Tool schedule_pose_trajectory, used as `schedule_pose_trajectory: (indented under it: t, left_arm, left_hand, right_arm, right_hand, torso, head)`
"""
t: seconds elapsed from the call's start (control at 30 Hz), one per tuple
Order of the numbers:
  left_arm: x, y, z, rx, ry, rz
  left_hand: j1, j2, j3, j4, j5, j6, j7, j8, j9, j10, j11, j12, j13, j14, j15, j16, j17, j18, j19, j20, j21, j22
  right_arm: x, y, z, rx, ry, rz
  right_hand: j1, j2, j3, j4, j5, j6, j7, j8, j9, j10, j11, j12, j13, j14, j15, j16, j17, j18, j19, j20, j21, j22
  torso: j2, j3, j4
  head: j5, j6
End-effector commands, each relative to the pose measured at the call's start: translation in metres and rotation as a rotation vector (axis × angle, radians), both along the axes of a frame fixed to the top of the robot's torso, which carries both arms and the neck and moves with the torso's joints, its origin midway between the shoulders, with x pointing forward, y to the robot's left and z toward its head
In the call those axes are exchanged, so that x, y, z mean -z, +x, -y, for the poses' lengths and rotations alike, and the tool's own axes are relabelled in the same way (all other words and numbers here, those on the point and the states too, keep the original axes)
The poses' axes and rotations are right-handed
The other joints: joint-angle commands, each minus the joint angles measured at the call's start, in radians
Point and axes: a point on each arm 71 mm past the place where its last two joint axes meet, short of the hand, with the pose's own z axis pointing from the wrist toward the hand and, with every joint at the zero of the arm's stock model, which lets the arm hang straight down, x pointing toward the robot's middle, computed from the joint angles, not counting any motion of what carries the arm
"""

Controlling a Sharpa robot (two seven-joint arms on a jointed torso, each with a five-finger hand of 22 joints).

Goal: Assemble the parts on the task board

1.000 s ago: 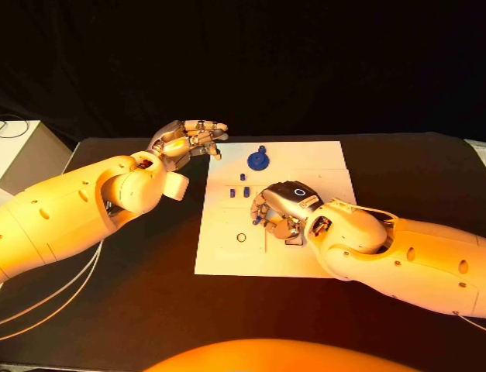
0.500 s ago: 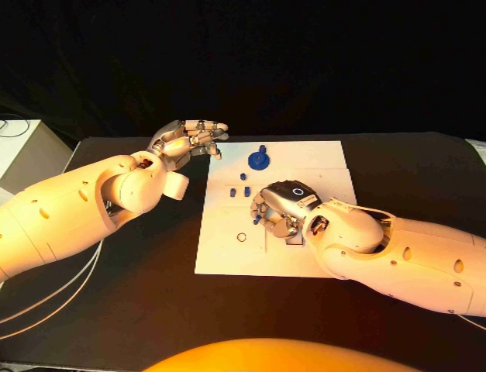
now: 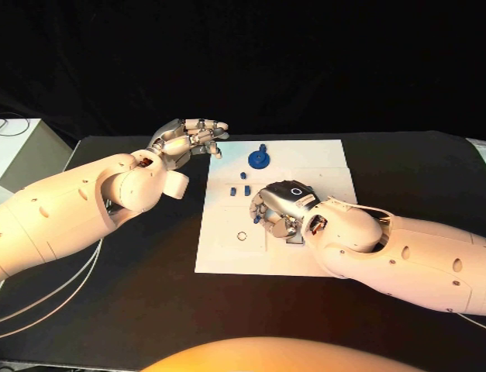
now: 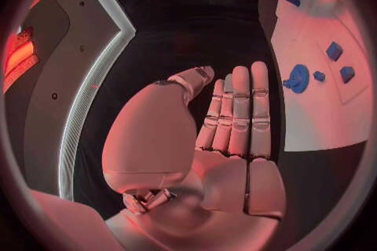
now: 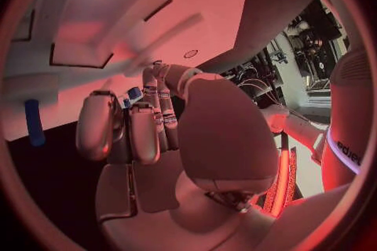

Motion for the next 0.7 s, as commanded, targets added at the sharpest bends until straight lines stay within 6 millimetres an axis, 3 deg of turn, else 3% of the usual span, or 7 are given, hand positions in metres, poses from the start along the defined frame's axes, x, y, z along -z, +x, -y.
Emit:
schedule_pose_trajectory:
  t: [0.03,0.27,0.47,0.7]
  left_arm:
    - [-0.0012,-0.0007,0.0021,0.017,-0.003,0.007]
    - [-0.0011,-0.0007,0.0014,0.016,-0.001,0.006]
    - [-0.001,-0.0008,0.001,0.017,0.002,0.004]
    - [-0.0008,-0.0009,0.0004,0.018,0.004,0.002]
  left_hand:
    - [0.008,-0.001,-0.005,0.0,-0.002,0.0,0.003,-0.007,-0.001,-0.006,0.001,-0.002,-0.001,-0.003,0.001,-0.004,-0.001,0.005,0.006,0.001,-0.005,-0.001]
    - [0.009,0.0,-0.005,0.001,-0.001,-0.001,0.003,-0.007,-0.001,-0.007,0.001,-0.002,-0.002,-0.004,0.001,-0.005,-0.002,0.005,0.006,0.002,-0.007,-0.002]
    - [0.009,0.0,-0.005,0.001,-0.001,-0.001,0.003,-0.007,-0.001,-0.007,0.001,-0.002,-0.002,-0.004,0.001,-0.005,-0.002,0.005,0.006,0.002,-0.007,-0.002]
    - [0.009,0.0,-0.005,0.001,-0.001,-0.001,0.003,-0.007,-0.001,-0.007,0.001,-0.002,-0.002,-0.004,0.001,-0.005,-0.002,0.005,0.006,0.002,-0.007,-0.002]
  right_arm:
    - [0.0074,-0.0039,-0.0013,-0.034,-0.044,-0.039]
    - [0.0077,-0.0057,-0.0023,-0.045,-0.036,-0.051]
    - [0.007,-0.0057,-0.0014,-0.04,-0.021,-0.048]
    - [0.005,-0.0055,0.0002,-0.028,0.004,-0.034]
  right_hand:
    - [-0.024,-0.006,-0.01,-0.002,0.004,-0.006,0.007,-0.001,0.004,-0.009,0.007,-0.01,-0.005,0.05,0.004,-0.004,-0.001,-0.002,0.008,-0.005,-0.004,0.032]
    - [-0.037,-0.015,-0.021,-0.002,0.007,-0.014,0.009,-0.007,0.003,-0.024,0.012,-0.016,-0.011,0.05,0.008,-0.003,-0.002,-0.002,0.007,-0.001,-0.008,0.031]
    - [-0.069,-0.05,-0.041,0.011,0.007,-0.069,0.02,-0.048,-0.015,-0.097,0.03,-0.019,-0.034,0.048,0.022,-0.003,-0.008,0.005,-0.005,0.012,-0.052,0.008]
    - [-0.067,-0.07,-0.076,0.011,0.003,-0.11,0.018,-0.083,-0.032,-0.156,0.039,-0.017,-0.052,0.041,0.029,-0.015,-0.028,0.016,-0.02,0.021,-0.109,-0.023]
  torso:
    - [-0.001,0.0002,-0.0004]
    - [0.0,0.0002,-0.0004]
    - [0.0,0.0006,-0.0002]
    - [0.0,0.0009,-0.0007]
  head:
    - [0.0,-0.001]
    - [0.0,-0.002]
    - [0.0,-0.002]
    - [0.0,-0.002]
